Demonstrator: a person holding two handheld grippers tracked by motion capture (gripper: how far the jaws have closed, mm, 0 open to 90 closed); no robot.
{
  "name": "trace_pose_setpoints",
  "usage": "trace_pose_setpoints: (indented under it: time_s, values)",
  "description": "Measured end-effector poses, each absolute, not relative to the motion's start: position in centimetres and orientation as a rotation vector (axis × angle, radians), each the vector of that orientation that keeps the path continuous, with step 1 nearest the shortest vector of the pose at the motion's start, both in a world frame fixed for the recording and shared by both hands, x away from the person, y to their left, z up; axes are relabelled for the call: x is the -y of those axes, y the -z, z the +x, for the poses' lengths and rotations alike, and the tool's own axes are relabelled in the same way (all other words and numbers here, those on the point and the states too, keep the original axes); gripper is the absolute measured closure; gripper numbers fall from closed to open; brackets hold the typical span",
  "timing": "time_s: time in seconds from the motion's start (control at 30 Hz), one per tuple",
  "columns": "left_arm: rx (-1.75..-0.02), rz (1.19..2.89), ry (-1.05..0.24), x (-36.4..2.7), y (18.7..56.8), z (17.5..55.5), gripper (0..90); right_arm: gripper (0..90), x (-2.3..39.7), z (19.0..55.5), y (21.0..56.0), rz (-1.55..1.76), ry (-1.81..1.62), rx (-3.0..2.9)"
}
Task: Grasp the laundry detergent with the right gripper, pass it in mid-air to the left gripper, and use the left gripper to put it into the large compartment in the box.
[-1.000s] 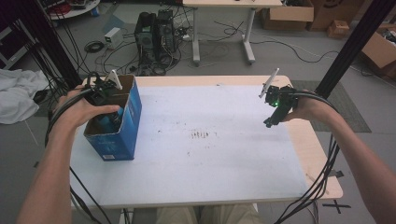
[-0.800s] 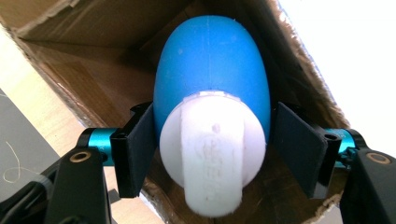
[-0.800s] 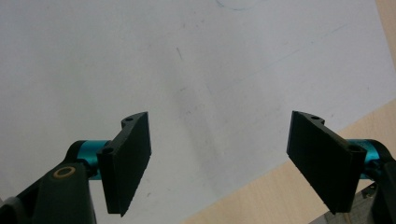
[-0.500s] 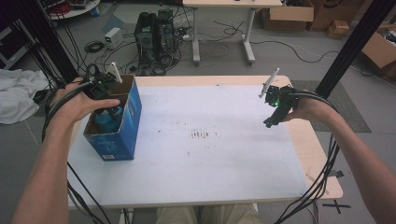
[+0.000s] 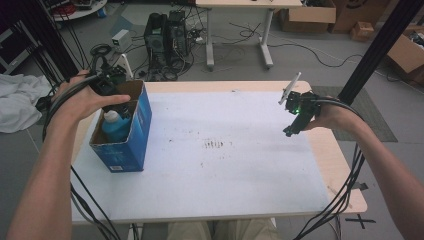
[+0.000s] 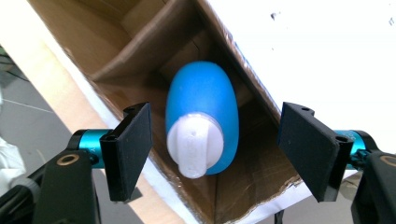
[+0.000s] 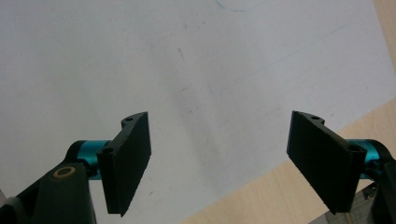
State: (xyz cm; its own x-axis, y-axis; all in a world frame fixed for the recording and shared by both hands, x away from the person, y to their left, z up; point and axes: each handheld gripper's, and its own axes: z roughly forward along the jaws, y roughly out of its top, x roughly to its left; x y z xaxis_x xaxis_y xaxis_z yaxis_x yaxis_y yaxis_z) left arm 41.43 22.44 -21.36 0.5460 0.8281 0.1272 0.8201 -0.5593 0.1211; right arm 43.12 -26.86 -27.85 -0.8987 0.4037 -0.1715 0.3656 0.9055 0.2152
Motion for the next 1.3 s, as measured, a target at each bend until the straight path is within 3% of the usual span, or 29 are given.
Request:
trace_pose_setpoints:
  time_s: [0.03, 0.07, 0.1, 0.13, 0.17, 0.2, 0.23, 0.27, 0.3, 0.33, 0.37, 0.43, 0.5, 0.53, 0.6, 0.63, 0.67, 0.7, 0.77, 0.8, 0.83, 1.0, 1.03, 1.07, 1.17, 1.2, 1.23, 1.27, 1.3]
  values:
    - [-1.444, 2.728, -0.269, -22.3, 21.0, 41.5, 26.6, 21.2, 26.9, 43.1, 27.9, 0.585, -0.261, -2.856]
    - [-1.482, 2.713, -0.195, -23.6, 24.3, 41.1, 26.6, 21.2, 26.9, 43.1, 27.9, 0.585, -0.264, -2.856]
    - [-1.438, 2.729, -0.285, -22.1, 20.6, 41.6, 26.5, 21.2, 26.6, 43.3, 28.1, 0.581, -0.248, -2.861]
    - [-1.459, 2.719, -0.250, -22.6, 22.0, 41.3, 25.5, 21.2, 26.9, 43.1, 27.8, 0.585, -0.262, -2.857]
    - [-1.393, 2.738, -0.303, -21.4, 19.3, 42.0, 23.0, 21.2, 26.8, 43.1, 27.9, 0.584, -0.259, -2.857]
    - [-1.484, 2.718, -0.194, -23.3, 23.8, 41.2, 22.3, 21.2, 26.9, 43.0, 27.7, 0.576, -0.268, -2.858]
    - [-1.401, 2.735, -0.302, -21.5, 19.5, 41.9, 22.3, 21.2, 26.6, 43.3, 28.1, 0.575, -0.250, -2.859]
    - [-1.370, 2.748, -0.314, -20.8, 18.8, 42.2, 22.3, 21.2, 26.9, 43.0, 27.7, 0.579, -0.266, -2.858]
    - [-1.487, 2.717, -0.179, -24.1, 25.3, 41.2, 22.3, 21.2, 26.8, 43.0, 27.7, 0.573, -0.273, -2.856]
    - [-1.361, 2.757, -0.314, -20.8, 18.7, 42.3, 22.3, 21.2, 26.7, 43.3, 28.1, 0.583, -0.247, -2.858]
    - [-1.391, 2.739, -0.305, -21.3, 19.3, 42.0, 22.3, 21.2, 26.8, 43.0, 27.7, 0.572, -0.274, -2.856]
    - [-1.240, 2.795, -0.319, -18.3, 17.9, 43.1, 22.3, 21.2, 26.7, 42.9, 27.6, 0.576, -0.271, -2.857]
    - [-1.306, 2.765, -0.320, -19.4, 18.1, 42.7, 22.3, 21.2, 26.6, 42.8, 27.5, 0.560, -0.281, -2.856]
    - [-1.201, 2.803, -0.321, -17.7, 17.8, 43.3, 22.3, 21.2, 26.7, 42.8, 27.6, 0.574, -0.276, -2.858]
    - [-1.169, 2.809, -0.323, -17.2, 17.8, 43.5, 22.3, 21.2, 26.5, 42.8, 27.4, 0.561, -0.283, -2.856]
    - [-1.458, 2.715, -0.256, -22.5, 21.6, 41.3, 22.3, 21.2, 26.5, 42.7, 27.4, 0.559, -0.284, -2.854]
    - [-1.147, 2.816, -0.318, -16.9, 17.9, 43.7, 22.3, 21.2, 26.8, 43.1, 27.9, 0.584, -0.257, -2.857]
    - [-1.101, 2.837, -0.308, -16.0, 18.1, 44.1, 22.3, 21.2, 26.5, 42.7, 27.3, 0.559, -0.284, -2.856]
    - [-1.039, 2.863, -0.297, -14.8, 18.5, 44.8, 22.3, 21.2, 26.3, 42.7, 27.2, 0.549, -0.287, -2.859]
    - [-1.136, 2.819, -0.308, -16.6, 18.0, 43.8, 22.3, 21.2, 26.3, 42.7, 27.2, 0.547, -0.284, -2.858]
    - [-1.031, 2.865, -0.289, -14.5, 18.6, 44.9, 22.3, 21.2, 26.4, 42.7, 27.3, 0.558, -0.280, -2.857]
    - [-0.927, 2.892, -0.296, -12.7, 19.3, 45.7, 22.3, 21.2, 26.3, 42.7, 27.2, 0.543, -0.285, -2.858]
    - [-1.066, 2.851, -0.305, -15.2, 18.4, 44.5, 22.3, 21.2, 26.3, 42.7, 27.1, 0.549, -0.289, -2.853]
    - [-0.887, 2.895, -0.293, -12.1, 19.5, 45.8, 22.3, 21.2, 26.3, 42.7, 27.2, 0.550, -0.287, -2.858]
    - [-0.853, 2.902, -0.302, -11.7, 19.6, 45.9, 22.3, 21.2, 26.3, 42.5, 27.0, 0.547, -0.285, -2.851]
    - [-0.752, 2.931, -0.320, -10.0, 20.2, 46.3, 22.3, 21.2, 26.3, 42.6, 27.1, 0.552, -0.287, -2.850]
    - [-1.078, 2.845, -0.306, -15.4, 18.3, 44.4, 22.3, 21.2, 26.3, 42.3, 27.0, 0.555, -0.286, -2.850]
    - [-0.733, 2.937, -0.322, -9.5, 20.4, 46.4, 22.3, 21.2, 26.3, 42.7, 27.2, 0.550, -0.289, -2.858]
    - [-0.675, 2.951, -0.340, -8.7, 20.8, 46.6, 22.2, 21.2, 26.3, 42.3, 26.9, 0.545, -0.288, -2.850]
